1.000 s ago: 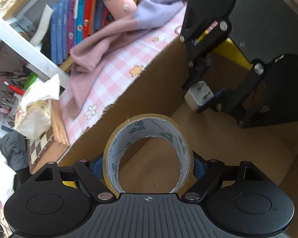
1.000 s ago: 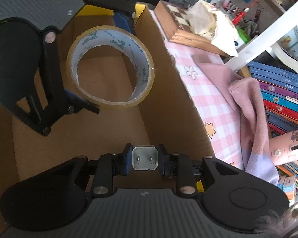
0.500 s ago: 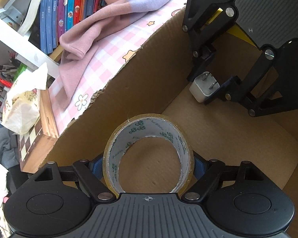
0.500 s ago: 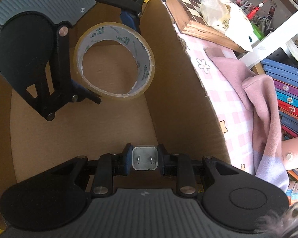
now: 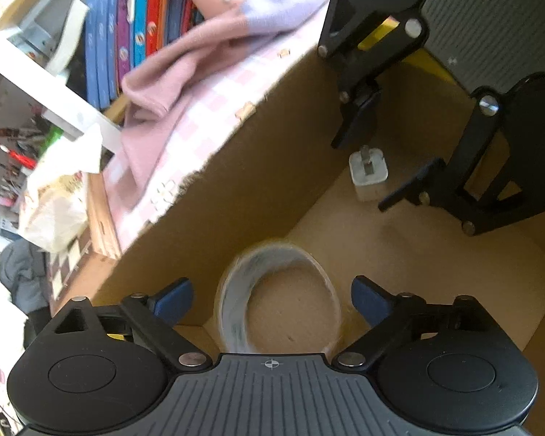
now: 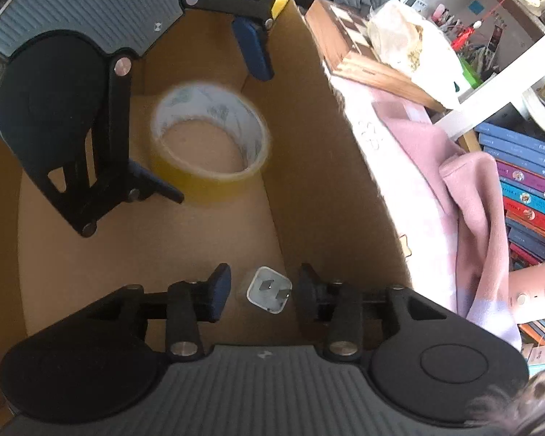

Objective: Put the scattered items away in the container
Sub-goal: 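Lower the tape roll into the box and open the left tool while the right tool releases the plug inside, then raise both open tools out of the box and back over the table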

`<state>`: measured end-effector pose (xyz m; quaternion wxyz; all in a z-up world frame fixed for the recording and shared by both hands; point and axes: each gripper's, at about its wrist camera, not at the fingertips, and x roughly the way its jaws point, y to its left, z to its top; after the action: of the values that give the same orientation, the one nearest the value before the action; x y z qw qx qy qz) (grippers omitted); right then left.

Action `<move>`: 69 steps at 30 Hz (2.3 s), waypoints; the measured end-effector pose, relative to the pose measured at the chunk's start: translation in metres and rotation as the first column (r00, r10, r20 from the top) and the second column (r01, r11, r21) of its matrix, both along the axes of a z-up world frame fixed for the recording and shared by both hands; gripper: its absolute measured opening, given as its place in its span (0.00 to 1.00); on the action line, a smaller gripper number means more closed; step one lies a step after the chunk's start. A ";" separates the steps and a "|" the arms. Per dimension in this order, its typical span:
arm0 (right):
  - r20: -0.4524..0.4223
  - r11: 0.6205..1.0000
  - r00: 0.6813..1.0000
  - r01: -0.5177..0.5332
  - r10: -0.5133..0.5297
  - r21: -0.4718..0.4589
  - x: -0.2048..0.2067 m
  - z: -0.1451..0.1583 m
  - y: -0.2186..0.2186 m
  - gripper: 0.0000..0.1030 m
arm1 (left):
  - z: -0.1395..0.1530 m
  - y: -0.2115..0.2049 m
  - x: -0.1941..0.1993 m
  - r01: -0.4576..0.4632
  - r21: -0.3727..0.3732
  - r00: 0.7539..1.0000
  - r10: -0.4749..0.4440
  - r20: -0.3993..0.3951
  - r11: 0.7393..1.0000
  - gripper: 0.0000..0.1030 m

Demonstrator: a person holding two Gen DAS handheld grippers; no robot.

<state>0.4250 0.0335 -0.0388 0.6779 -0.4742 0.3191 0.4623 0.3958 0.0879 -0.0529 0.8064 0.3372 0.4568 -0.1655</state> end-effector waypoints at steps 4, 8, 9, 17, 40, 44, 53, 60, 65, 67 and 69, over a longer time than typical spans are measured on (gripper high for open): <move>0.013 1.000 1.000 0.011 -0.012 0.025 -0.009 0.012 -0.004 0.42 | 0.017 0.004 -0.012 -0.028 -0.035 0.999 0.030 0.044 0.999 0.93; 0.031 0.997 0.999 0.041 -0.044 0.068 -0.017 0.027 -0.018 0.43 | 0.032 0.010 -0.028 -0.052 -0.068 0.993 0.059 0.101 0.996 0.93; 0.033 0.995 0.998 0.052 -0.055 0.082 -0.019 0.032 -0.021 0.43 | 0.034 0.013 -0.031 -0.056 -0.081 0.991 0.065 0.115 0.995 0.93; 0.069 0.984 0.991 0.105 -0.115 0.144 -0.031 0.061 -0.031 0.43 | 0.072 0.008 -0.067 -0.060 -0.170 0.977 0.092 0.192 0.984 0.93; 0.017 0.829 0.890 0.417 -0.455 0.371 -0.189 0.097 -0.077 0.47 | 0.111 0.028 -0.227 -0.132 -0.393 0.928 0.253 0.272 0.910 0.93; -0.014 0.760 0.841 0.495 -0.540 0.421 -0.220 0.097 -0.086 0.50 | 0.109 0.030 -0.255 -0.159 -0.422 0.918 0.291 0.271 0.893 0.93; -0.190 0.471 0.647 0.696 -0.738 0.542 -0.282 0.101 -0.118 0.60 | 0.097 0.043 -0.302 -0.316 -0.546 0.858 0.480 0.185 0.776 0.93; -0.223 0.381 0.574 0.739 -0.788 0.556 -0.321 0.095 -0.129 0.63 | 0.082 0.038 -0.325 -0.367 -0.584 0.832 0.536 0.142 0.724 0.93; -0.208 0.380 0.561 0.746 -0.801 0.547 -0.344 0.082 -0.129 0.65 | 0.072 0.026 -0.334 -0.377 -0.594 0.837 0.536 0.109 0.710 0.93; -0.194 0.377 0.549 0.750 -0.813 0.544 -0.352 0.076 -0.132 0.67 | 0.069 0.019 -0.337 -0.373 -0.587 0.842 0.528 0.112 0.719 0.93; -0.196 0.365 0.529 0.765 -0.825 0.531 -0.358 0.070 -0.136 0.68 | 0.065 0.010 -0.341 -0.360 -0.577 0.849 0.513 0.122 0.733 0.93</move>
<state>0.0674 -0.1025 0.0310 0.9367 -0.0633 0.3219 0.1226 0.0549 0.0983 0.0125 0.9383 0.0010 0.3434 -0.0413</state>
